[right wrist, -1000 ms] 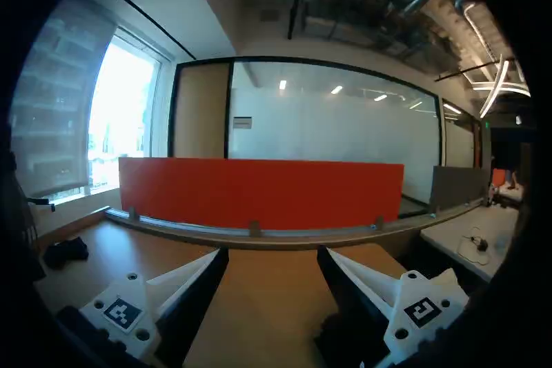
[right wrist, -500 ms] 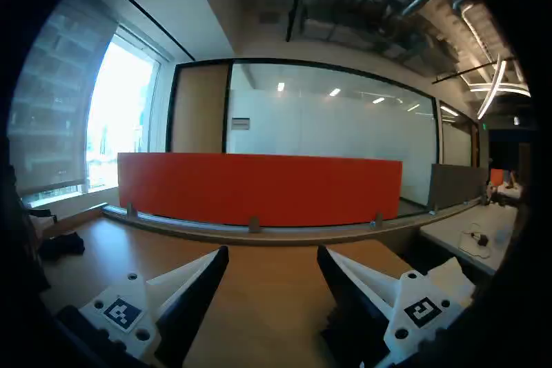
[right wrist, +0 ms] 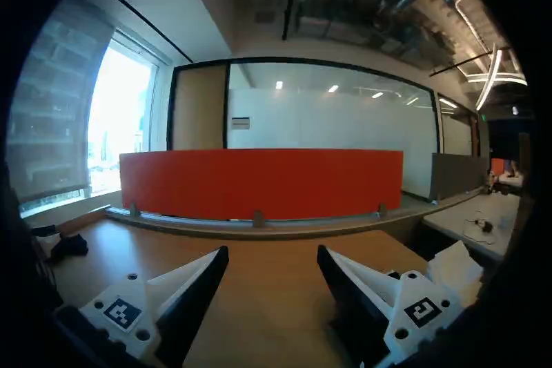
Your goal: Fold towel
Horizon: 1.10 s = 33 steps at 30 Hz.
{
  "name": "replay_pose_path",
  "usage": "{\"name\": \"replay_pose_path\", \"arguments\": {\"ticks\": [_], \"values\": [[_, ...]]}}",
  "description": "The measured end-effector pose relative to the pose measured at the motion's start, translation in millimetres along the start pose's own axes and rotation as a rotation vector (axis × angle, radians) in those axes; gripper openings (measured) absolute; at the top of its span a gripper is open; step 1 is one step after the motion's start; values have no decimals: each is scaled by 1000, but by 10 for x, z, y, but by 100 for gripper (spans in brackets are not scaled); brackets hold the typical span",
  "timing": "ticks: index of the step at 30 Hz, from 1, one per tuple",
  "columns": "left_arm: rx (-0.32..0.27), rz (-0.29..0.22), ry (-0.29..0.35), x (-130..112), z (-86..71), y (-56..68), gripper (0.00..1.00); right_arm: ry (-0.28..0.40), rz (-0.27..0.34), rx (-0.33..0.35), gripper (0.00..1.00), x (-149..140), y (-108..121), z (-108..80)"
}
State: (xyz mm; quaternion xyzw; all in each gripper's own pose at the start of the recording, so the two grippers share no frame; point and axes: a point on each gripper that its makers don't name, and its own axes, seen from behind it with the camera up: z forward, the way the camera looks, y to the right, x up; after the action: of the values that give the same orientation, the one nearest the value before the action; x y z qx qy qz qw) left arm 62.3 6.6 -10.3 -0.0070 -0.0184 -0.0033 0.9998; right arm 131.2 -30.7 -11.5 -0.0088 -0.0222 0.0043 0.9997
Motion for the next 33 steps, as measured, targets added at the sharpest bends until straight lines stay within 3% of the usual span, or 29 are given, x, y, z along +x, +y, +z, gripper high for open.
{"name": "replay_pose_path", "arguments": {"ticks": [18, 33], "values": [[2, -36, 33, -362, 84, 4, 77, 4, -4, 14, 100, -113, -41, 41], [18, -56, 40, -570, 104, -126, 77, 22, -13, 31, 100, -160, -106, 53]]}}
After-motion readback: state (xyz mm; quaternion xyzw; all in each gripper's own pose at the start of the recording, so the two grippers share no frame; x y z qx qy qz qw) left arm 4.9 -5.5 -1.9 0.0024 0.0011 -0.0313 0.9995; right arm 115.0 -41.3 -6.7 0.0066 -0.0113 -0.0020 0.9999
